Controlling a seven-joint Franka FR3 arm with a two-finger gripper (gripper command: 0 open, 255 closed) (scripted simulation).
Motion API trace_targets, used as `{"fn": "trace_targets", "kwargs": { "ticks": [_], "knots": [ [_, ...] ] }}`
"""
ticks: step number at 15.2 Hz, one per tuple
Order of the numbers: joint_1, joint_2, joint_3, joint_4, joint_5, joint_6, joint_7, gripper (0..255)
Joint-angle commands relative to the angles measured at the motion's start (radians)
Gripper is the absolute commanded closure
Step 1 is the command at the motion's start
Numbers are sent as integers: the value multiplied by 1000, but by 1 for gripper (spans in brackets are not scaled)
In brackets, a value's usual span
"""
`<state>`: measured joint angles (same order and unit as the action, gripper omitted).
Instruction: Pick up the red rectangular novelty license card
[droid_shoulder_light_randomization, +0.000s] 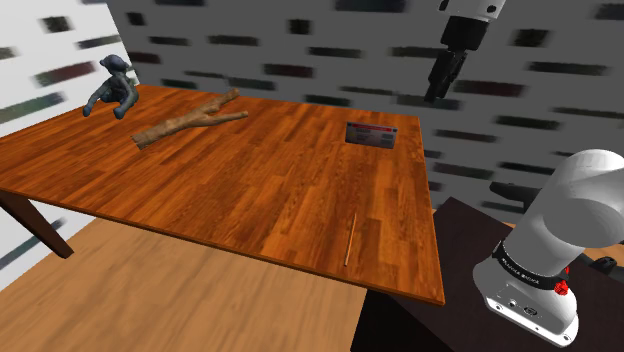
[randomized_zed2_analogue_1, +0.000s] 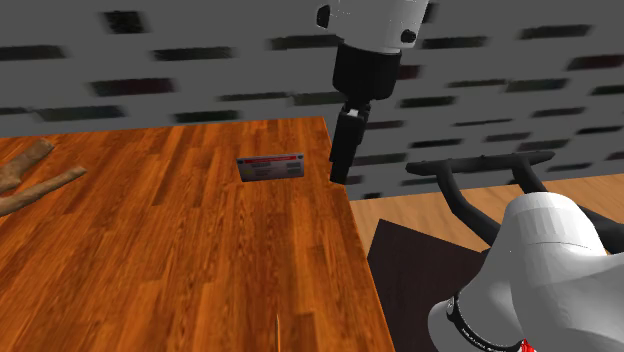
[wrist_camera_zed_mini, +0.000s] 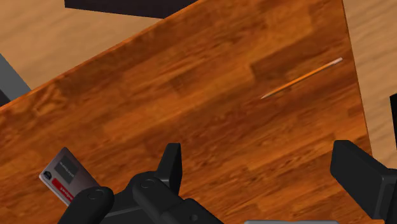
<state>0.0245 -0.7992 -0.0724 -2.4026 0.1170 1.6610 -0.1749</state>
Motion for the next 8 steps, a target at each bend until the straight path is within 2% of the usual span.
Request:
{"fn": "trace_targets", "kwargs": {
  "ticks": [1, 8],
  "knots": [
    [0, 0, 0, 0, 0, 0, 0, 0],
    [-2, 174, -105, -5, -72, 173, -196, 0]
  ]
}}
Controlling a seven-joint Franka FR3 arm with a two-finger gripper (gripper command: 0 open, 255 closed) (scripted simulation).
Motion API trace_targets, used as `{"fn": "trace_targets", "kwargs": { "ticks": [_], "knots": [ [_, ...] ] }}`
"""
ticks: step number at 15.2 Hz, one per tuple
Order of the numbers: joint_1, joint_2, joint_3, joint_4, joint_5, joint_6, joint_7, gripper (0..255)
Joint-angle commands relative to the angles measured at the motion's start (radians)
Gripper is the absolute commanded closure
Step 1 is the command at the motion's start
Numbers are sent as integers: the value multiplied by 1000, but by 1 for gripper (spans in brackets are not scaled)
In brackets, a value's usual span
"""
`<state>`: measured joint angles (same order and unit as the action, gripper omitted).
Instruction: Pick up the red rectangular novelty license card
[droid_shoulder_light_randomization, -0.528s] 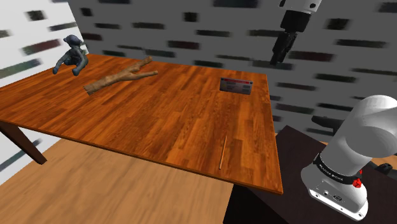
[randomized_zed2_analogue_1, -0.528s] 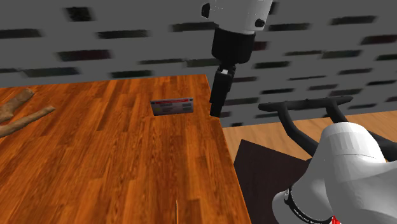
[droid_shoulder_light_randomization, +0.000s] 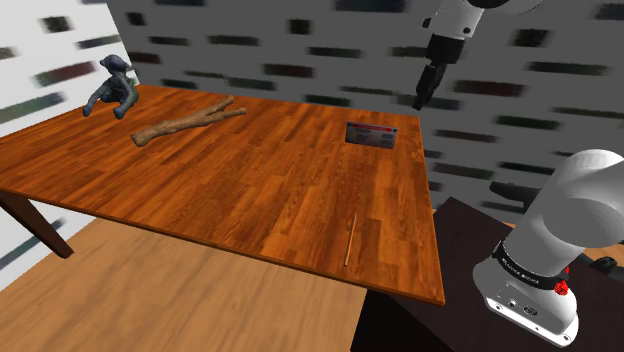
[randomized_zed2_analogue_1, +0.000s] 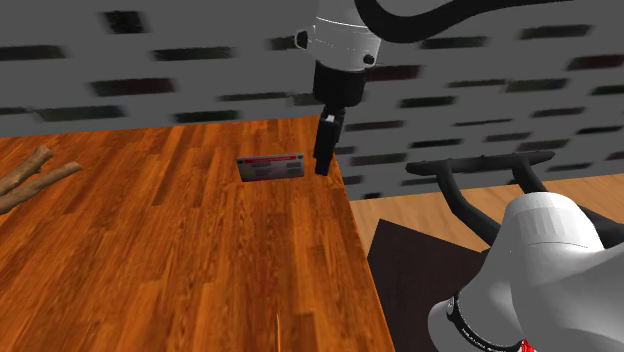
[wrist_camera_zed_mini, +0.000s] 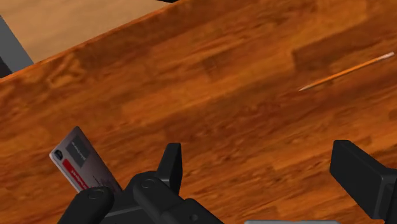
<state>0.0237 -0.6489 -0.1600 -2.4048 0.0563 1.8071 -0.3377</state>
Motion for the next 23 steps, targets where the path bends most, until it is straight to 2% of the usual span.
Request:
{"fn": "trace_targets", "kwargs": {
  "ticks": [1, 6, 11, 18, 23],
  "knots": [
    [-1, 54, -32, 3, -18, 51, -61, 0],
    [8, 218, -104, 52, -34, 166, -198, 0],
    [21, 401, -167, 138, -15, 262, -341, 0],
    [19, 679, -221, 319, 72, 349, -549, 0],
    [-15, 883, -220, 492, 150, 371, -684, 0]
  ]
}}
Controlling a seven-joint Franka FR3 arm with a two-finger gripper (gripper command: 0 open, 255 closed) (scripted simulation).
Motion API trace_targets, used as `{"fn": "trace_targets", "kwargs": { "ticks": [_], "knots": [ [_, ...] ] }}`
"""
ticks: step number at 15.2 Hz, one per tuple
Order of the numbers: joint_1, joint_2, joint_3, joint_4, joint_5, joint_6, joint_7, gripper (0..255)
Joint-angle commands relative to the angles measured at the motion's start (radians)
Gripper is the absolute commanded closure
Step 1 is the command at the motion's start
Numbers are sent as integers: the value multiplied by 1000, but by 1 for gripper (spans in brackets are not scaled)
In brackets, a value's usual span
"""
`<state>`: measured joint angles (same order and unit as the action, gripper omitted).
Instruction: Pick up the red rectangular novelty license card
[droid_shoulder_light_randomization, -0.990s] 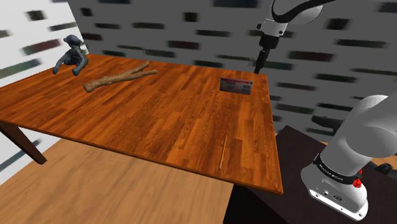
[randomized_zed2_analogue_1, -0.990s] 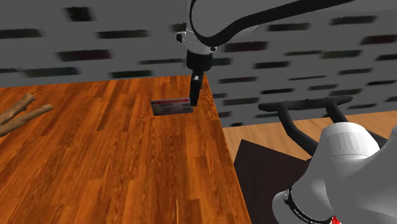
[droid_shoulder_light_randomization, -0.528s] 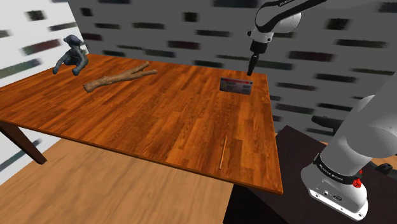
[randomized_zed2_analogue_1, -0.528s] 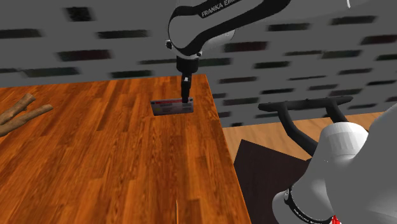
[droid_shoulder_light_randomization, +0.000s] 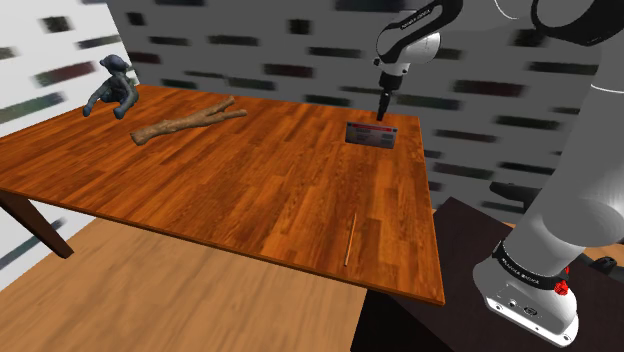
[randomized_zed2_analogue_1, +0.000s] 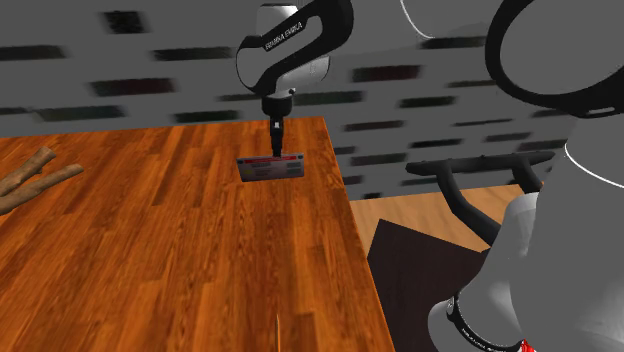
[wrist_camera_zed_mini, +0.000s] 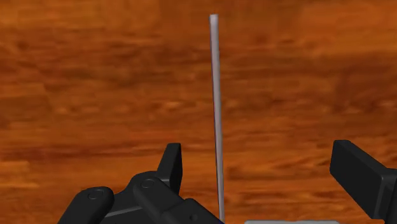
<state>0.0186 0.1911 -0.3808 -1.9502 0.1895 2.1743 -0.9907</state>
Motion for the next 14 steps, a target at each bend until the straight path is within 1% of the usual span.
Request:
{"fn": "trace_targets", "kwargs": {
  "ticks": [1, 8, 10, 11, 14],
  "knots": [
    [-18, 71, 3, 64, 26, 4, -48, 0],
    [-25, 117, 15, 27, 56, 82, -72, 0],
    [-26, 121, 16, 24, 58, 89, -74, 0],
    [-27, 122, 16, 26, 59, 88, -75, 255],
    [-28, 123, 16, 27, 60, 88, -76, 255]
  ]
}}
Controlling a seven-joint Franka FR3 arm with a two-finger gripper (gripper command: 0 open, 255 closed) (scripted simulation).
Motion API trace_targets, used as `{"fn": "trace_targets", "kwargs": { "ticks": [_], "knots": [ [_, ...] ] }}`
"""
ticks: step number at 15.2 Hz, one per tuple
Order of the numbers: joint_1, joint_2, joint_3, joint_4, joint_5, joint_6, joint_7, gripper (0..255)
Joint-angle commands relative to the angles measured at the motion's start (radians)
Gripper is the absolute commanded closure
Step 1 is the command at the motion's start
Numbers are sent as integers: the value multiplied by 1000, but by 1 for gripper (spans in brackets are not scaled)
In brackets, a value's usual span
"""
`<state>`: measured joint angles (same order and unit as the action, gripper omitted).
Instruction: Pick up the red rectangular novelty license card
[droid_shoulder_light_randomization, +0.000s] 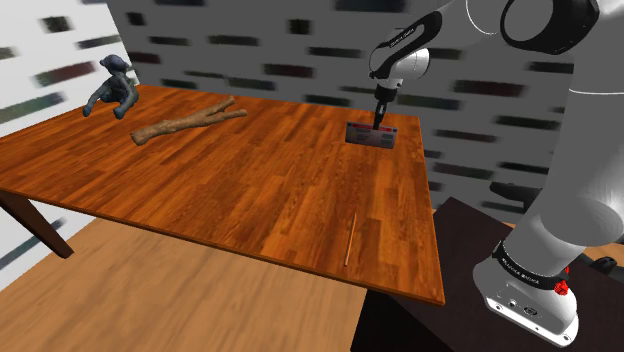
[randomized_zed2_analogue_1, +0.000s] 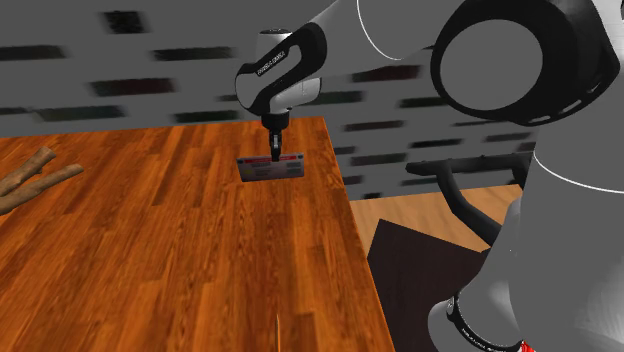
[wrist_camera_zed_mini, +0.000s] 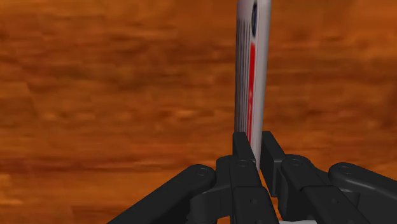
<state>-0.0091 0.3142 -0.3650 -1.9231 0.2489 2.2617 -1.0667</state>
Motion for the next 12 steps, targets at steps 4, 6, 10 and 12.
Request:
{"fn": "trace_targets", "kwargs": {
  "ticks": [4, 6, 10, 12],
  "knots": [
    [0, 0, 0, 0, 0, 0, 0, 255],
    [2, -2, 0, -3, -1, 1, 2, 255],
    [6, -30, -6, 17, -19, -43, 16, 255],
    [8, -42, -9, 28, -27, -65, 23, 255]
  ]
}}
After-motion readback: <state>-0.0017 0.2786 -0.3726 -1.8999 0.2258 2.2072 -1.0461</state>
